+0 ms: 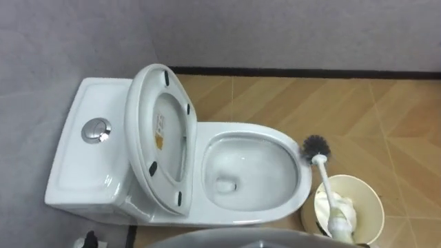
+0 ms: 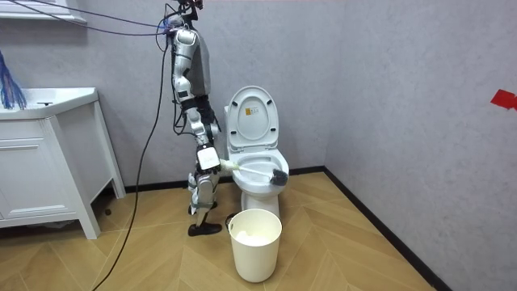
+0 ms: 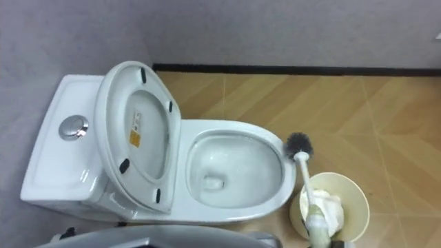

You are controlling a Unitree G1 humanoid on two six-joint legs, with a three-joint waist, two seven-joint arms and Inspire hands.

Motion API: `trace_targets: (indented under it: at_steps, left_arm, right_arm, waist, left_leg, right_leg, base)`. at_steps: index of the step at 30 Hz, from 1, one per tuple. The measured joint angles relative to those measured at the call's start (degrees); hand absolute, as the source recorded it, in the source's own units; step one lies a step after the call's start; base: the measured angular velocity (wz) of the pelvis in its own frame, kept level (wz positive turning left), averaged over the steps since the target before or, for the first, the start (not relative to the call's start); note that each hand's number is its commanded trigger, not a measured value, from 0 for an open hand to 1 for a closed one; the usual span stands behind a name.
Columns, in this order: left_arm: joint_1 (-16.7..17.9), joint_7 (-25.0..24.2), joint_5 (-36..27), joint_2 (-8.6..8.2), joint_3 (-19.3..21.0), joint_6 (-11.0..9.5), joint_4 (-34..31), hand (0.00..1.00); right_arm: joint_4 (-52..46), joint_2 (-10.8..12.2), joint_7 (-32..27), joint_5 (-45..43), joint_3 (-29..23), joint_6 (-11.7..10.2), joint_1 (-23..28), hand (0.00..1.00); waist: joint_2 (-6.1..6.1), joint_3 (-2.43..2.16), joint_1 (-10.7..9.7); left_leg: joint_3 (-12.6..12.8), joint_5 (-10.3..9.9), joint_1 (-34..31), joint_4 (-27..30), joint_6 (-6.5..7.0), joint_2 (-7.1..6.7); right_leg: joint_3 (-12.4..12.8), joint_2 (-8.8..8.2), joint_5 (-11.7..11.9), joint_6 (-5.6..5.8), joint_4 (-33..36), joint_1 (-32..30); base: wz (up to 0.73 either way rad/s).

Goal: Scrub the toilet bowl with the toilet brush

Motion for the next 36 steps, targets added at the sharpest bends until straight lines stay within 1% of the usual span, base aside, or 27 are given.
trace_targets:
  at_steps: [1,3,5,6,7,8,11,12,15,17,20,23,24,28,31,34,36]
  left_arm:
    - [-0.34,0.0,-0.17,-0.04,-0.34,0.13,0.38,0.0]
    - [-0.68,-0.05,-0.51,-0.71,-0.71,0.31,0.88,0.0]
    - [-1.19,-0.15,-0.52,-0.83,-0.94,0.28,1.92,0.0]
    - [-1.58,-0.16,-0.51,-0.85,-1.18,0.28,2.37,0.0]
    - [-1.61,-0.16,-0.5,-0.85,-1.37,0.28,2.43,0.0]
    - [-1.51,-0.18,-0.5,-0.82,-1.94,0.28,2.44,0.0]
    - [-1.5,-0.69,-0.37,-0.82,-3.01,0.68,2.43,0.0]
    - [-1.42,-1.37,-0.38,-0.82,-3.0,1.15,2.43,0.0]
    - [-1.04,-2.44,-0.34,-0.83,-2.84,1.62,2.38,0.0]
    - [-0.79,-2.47,-0.3,-0.83,-2.81,1.92,2.38,0.0]
    - [-0.66,-2.82,0.8,-0.82,-2.75,2.86,2.37,0.0]
    - [-0.61,-3.59,0.78,-0.83,-2.74,3.57,2.38,0.0]
    - [-0.6,-3.95,0.77,-0.84,-2.76,3.65,2.39,0.0]
    - [-0.02,-4.65,0.73,-0.84,-2.77,3.7,2.38,0.0]
    - [0.23,-5.24,0.79,-0.84,-2.56,3.78,2.41,0.0]
    - [1.07,-6.2,0.75,-0.85,-1.91,4.44,2.4,0.0]
    - [1.13,-6.48,0.71,-0.85,-1.74,5.53,2.35,0.0]
  right_arm:
    - [0.34,0.04,-0.27,0.86,0.01,0.24,-0.1,1.0]
    - [1.59,0.28,-0.84,2.08,-0.11,1.02,-0.24,1.0]
    - [3.27,0.53,-0.86,2.52,-0.19,1.32,-0.6,1.0]
    - [3.93,0.67,-0.86,2.88,-0.19,1.63,-0.72,0.9]
    - [4.25,0.69,-0.86,3.04,-0.2,1.76,-0.84,0.58]
    - [4.97,0.7,-0.85,3.6,-0.56,2.05,-1.19,0.0]
    - [5.26,0.71,-1.05,7.75,-1.25,2.65,-1.27,0.0]
    - [5.29,0.71,-1.15,9.15,-1.26,3.08,-1.26,0.0]
    - [6.82,0.7,-1.2,13.45,-2.27,3.3,-1.44,0.0]
    - [7.13,0.71,-1.2,15.5,-2.4,3.83,-1.6,0.0]
    - [7.84,0.69,-1.18,16.74,-3.47,4.56,-1.72,0.0]
    - [9.57,0.67,-0.86,17.44,-3.46,5.2,-2.52,0.0]
    - [9.62,0.67,-0.57,17.77,-3.47,5.66,-2.98,0.0]
    - [9.99,0.64,-0.25,19.18,-3.48,5.72,-3.5,0.0]
    - [10.09,0.63,0.41,20.19,-3.86,5.67,-3.67,0.0]
    - [10.63,0.46,2.46,20.18,-3.87,6.21,-3.94,0.0]
    - [11.69,0.38,4.88,20.04,-3.74,6.97,-4.37,0.0]
  waist:
    - [-0.01,-0.05,-0.07]
    - [-0.05,-0.06,-0.91]
    - [-0.09,-0.07,-0.97]
    - [-0.05,-0.06,-0.97]
    - [-0.01,-0.06,-0.97]
    - [0.16,-0.04,-1.11]
    - [0.3,-0.04,-1.2]
    - [0.29,-0.04,-1.24]
    - [0.43,-0.08,-1.32]
    - [0.57,-0.08,-1.28]
    - [0.64,-0.11,-1.32]
    - [0.66,-0.09,-1.1]
    - [0.72,-0.06,-0.99]
    - [0.72,-0.05,-1.01]
    - [0.48,0.0,-1.11]
    - [0.43,-0.01,-0.93]
    - [0.31,-0.03,-0.95]
  left_leg:
    - [0.07,0.0,0.03,0.05,0.0,0.0]
    - [0.19,-0.01,-0.02,0.18,0.01,-0.08]
    - [0.64,-0.01,0.09,0.2,0.01,-0.05]
    - [0.86,-0.01,0.19,0.25,0.01,-0.01]
    - [0.93,-0.01,0.3,0.25,0.01,0.01]
    - [0.93,-0.01,0.38,0.25,0.01,0.02]
    - [0.9,-0.03,0.33,0.24,0.02,0.01]
    - [0.88,-0.05,0.32,0.23,0.03,0.02]
    - [0.76,-0.33,0.5,0.19,0.09,0.06]
    - [0.64,-0.6,0.56,0.19,0.2,0.14]
    - [-0.02,-0.65,0.58,0.21,0.3,-0.01]
    - [-0.01,-0.75,1.1,0.19,0.35,-0.02]
    - [-0.03,-0.77,1.12,0.19,0.35,-0.01]
    - [-0.06,-0.77,1.2,0.19,0.35,0.0]
    - [-0.85,-0.78,1.24,0.2,0.35,-0.12]
    - [-1.28,-0.78,1.36,0.22,0.35,-0.17]
    - [-1.67,-0.77,1.27,0.25,0.35,-0.23]
  right_leg:
    - [0.13,0.0,0.1,-0.02,-0.04,0.0]
    - [0.21,-0.07,0.18,0.07,-0.09,0.0]
    - [0.43,-0.04,0.19,0.06,-0.07,0.0]
    - [0.72,0.02,0.23,0.03,-0.08,0.0]
    - [0.89,0.06,0.24,0.02,-0.08,0.0]
    - [1.13,0.08,0.25,0.03,-0.1,0.06]
    - [1.4,0.12,0.24,0.11,-0.1,0.05]
    - [1.39,0.13,0.25,0.13,-0.09,0.06]
    - [1.25,0.21,0.33,0.24,-0.35,0.65]
    - [1.07,0.28,0.39,0.33,-0.47,0.81]
    - [0.6,0.19,0.58,0.49,-1.01,1.18]
    - [0.64,0.18,0.57,0.5,-1.06,1.82]
    - [0.64,0.19,0.57,0.5,-1.06,1.85]
    - [0.73,0.23,0.58,0.5,-1.02,1.89]
    - [0.13,0.13,0.57,0.5,-1.16,2.43]
    - [-0.21,0.06,0.5,0.47,-1.24,2.57]
    - [-0.48,-0.01,0.4,0.47,-1.27,2.6]
  base:
    - [-0.22]
    - [-0.03]
    - [-0.04]
    - [-0.11]
    - [-0.12]
    - [-0.07]
    - [0.0]
    - [0.0]
    - [0.04]
    - [0.02]
    - [0.07]
    - [0.02]
    - [0.0]
    - [0.0]
    - [0.12]
    - [0.07]
    - [0.07]
